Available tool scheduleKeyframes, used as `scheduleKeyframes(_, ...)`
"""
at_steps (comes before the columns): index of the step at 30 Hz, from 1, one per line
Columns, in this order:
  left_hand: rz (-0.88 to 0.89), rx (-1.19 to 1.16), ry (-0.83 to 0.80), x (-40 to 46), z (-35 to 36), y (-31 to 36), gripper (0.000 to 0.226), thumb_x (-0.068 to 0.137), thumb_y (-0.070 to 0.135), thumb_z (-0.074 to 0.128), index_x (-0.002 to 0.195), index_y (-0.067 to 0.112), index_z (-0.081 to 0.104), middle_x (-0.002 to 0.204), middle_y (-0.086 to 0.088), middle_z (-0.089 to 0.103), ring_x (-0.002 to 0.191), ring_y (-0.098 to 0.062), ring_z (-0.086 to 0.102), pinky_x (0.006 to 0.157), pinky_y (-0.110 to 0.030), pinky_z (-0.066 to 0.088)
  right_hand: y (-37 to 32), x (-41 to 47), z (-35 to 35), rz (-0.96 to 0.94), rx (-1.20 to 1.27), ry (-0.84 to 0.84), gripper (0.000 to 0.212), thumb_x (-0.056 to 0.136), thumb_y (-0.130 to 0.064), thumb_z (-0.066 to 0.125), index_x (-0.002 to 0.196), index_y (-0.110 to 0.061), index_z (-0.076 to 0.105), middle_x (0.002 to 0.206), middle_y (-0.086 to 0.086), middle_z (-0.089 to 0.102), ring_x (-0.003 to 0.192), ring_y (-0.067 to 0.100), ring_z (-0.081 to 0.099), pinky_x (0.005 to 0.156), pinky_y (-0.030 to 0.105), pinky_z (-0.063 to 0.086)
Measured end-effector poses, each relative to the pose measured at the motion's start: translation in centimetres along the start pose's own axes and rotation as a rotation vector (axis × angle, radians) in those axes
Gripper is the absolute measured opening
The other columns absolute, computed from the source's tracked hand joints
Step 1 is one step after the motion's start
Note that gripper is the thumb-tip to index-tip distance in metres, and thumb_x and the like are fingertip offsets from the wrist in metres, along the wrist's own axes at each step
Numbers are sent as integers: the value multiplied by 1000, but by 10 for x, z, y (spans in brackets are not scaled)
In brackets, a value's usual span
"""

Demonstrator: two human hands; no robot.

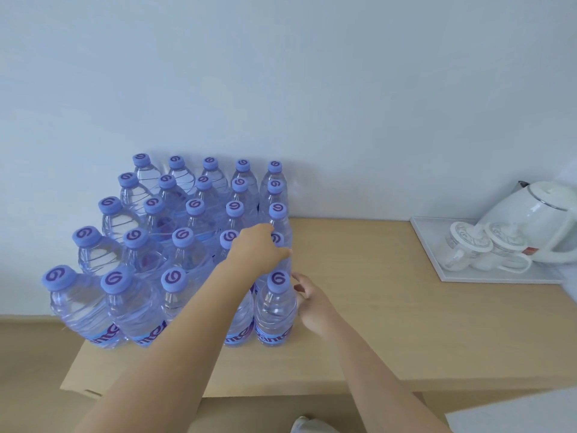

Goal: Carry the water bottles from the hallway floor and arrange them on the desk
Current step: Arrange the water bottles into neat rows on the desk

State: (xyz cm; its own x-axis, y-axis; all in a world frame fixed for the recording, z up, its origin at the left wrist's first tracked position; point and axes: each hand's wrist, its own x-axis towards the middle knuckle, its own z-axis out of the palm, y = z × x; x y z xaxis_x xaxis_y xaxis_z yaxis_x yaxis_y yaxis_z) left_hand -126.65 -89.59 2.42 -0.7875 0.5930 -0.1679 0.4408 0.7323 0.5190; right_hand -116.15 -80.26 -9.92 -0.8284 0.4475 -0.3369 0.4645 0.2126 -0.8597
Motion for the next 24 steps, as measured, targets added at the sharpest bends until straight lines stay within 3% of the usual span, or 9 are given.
scheduleKeyframes(4,8,47,19,7,5,-4,34,88,37,59,105,8,53,92,-4,52,84,-22,45,67,-30,33,3,3,1,4,55,-26,45,97,-30,43,141,-34,35,136,-2,48,126,13,46,98,30,40)
scheduleKeyframes(6,18,55,20,8,5,-5,33,88,39,59,103,9,53,86,-2,50,82,-22,45,63,-29,31,3,5,3,6,83,-39,43,98,-28,42,140,-35,35,131,-2,52,121,16,51,101,36,42)
scheduleKeyframes(9,27,37,24,9,6,-5,32,87,39,60,97,9,53,73,2,45,78,-23,47,54,-28,29,2,3,3,-7,111,-35,35,98,-27,42,130,-42,39,115,-9,61,104,11,60,91,28,46)
scheduleKeyframes(13,37,12,23,10,7,-4,36,86,41,60,99,8,55,73,1,45,77,-23,47,59,-29,31,1,2,2,-7,129,-25,31,98,-26,42,122,-46,42,108,-16,62,99,4,60,80,19,44)
scheduleKeyframes(16,48,15,25,10,6,-4,30,87,42,59,95,15,51,81,0,49,79,-21,46,60,-28,31,1,2,3,-12,141,-16,30,97,-26,43,117,-49,41,105,-21,60,99,1,59,77,17,44)
scheduleKeyframes(19,65,23,23,9,6,-6,28,87,43,59,96,19,48,89,-3,52,80,-21,47,65,-28,34,4,5,5,-7,149,-8,34,97,-24,44,126,-42,42,108,-17,61,102,5,60,87,25,47)
scheduleKeyframes(22,52,-10,-6,7,2,-10,38,82,49,63,102,17,55,91,-4,57,82,-21,52,68,-28,38,8,7,4,11,161,0,31,97,-23,44,124,-39,45,112,-12,61,105,10,59,94,33,47)
scheduleKeyframes(24,27,-70,-22,8,-7,-13,52,76,55,66,113,19,58,105,-3,61,98,-21,56,76,-29,40,8,10,-2,33,165,19,27,98,-24,42,123,-30,51,115,-10,60,107,10,57,94,31,44)
